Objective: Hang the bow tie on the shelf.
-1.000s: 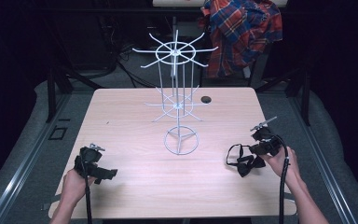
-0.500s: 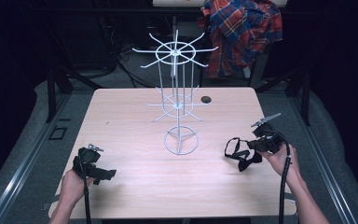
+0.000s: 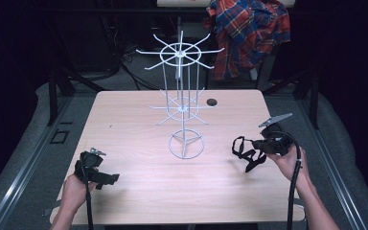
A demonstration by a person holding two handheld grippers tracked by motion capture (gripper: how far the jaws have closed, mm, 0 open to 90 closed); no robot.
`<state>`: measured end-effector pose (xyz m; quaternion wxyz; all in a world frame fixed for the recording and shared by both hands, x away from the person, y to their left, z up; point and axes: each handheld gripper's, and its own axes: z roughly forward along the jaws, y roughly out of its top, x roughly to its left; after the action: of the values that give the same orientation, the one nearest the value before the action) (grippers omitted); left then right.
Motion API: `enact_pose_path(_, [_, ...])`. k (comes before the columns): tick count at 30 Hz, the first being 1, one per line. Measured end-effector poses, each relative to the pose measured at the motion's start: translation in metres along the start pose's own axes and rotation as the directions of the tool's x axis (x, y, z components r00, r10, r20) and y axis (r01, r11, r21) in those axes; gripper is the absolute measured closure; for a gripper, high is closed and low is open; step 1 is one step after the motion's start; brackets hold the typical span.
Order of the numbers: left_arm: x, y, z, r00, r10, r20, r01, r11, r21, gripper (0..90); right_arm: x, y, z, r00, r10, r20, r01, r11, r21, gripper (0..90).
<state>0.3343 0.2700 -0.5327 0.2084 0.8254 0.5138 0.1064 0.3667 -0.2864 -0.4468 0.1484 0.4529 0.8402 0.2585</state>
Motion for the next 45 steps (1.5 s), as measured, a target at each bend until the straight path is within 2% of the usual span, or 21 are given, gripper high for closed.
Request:
enact_pose_path(16, [0.001, -0.001, -0.001, 1.0000, -0.004, -0.001, 0.004, 1.0000, -0.004, 0.0, 0.018, 0.013, -0.008, 0.9991, -0.042, -0.011, 0.041, 0.998, -0.039, 84.6])
enact_pose_path(32, [0.001, -0.002, -0.001, 1.0000, -0.006, 0.004, 0.006, 1.0000, -0.002, 0.0, 0.026, 0.022, -0.014, 0.9980, -0.059, -0.024, 0.058, 0.996, -0.062, 84.7])
enact_pose_path(45, [0.000, -0.001, 0.000, 1.0000, -0.002, 0.006, 0.002, 1.0000, -0.003, 0.0, 0.030, 0.035, -0.022, 0.9975, -0.064, -0.031, 0.061, 0.993, -0.102, 84.7])
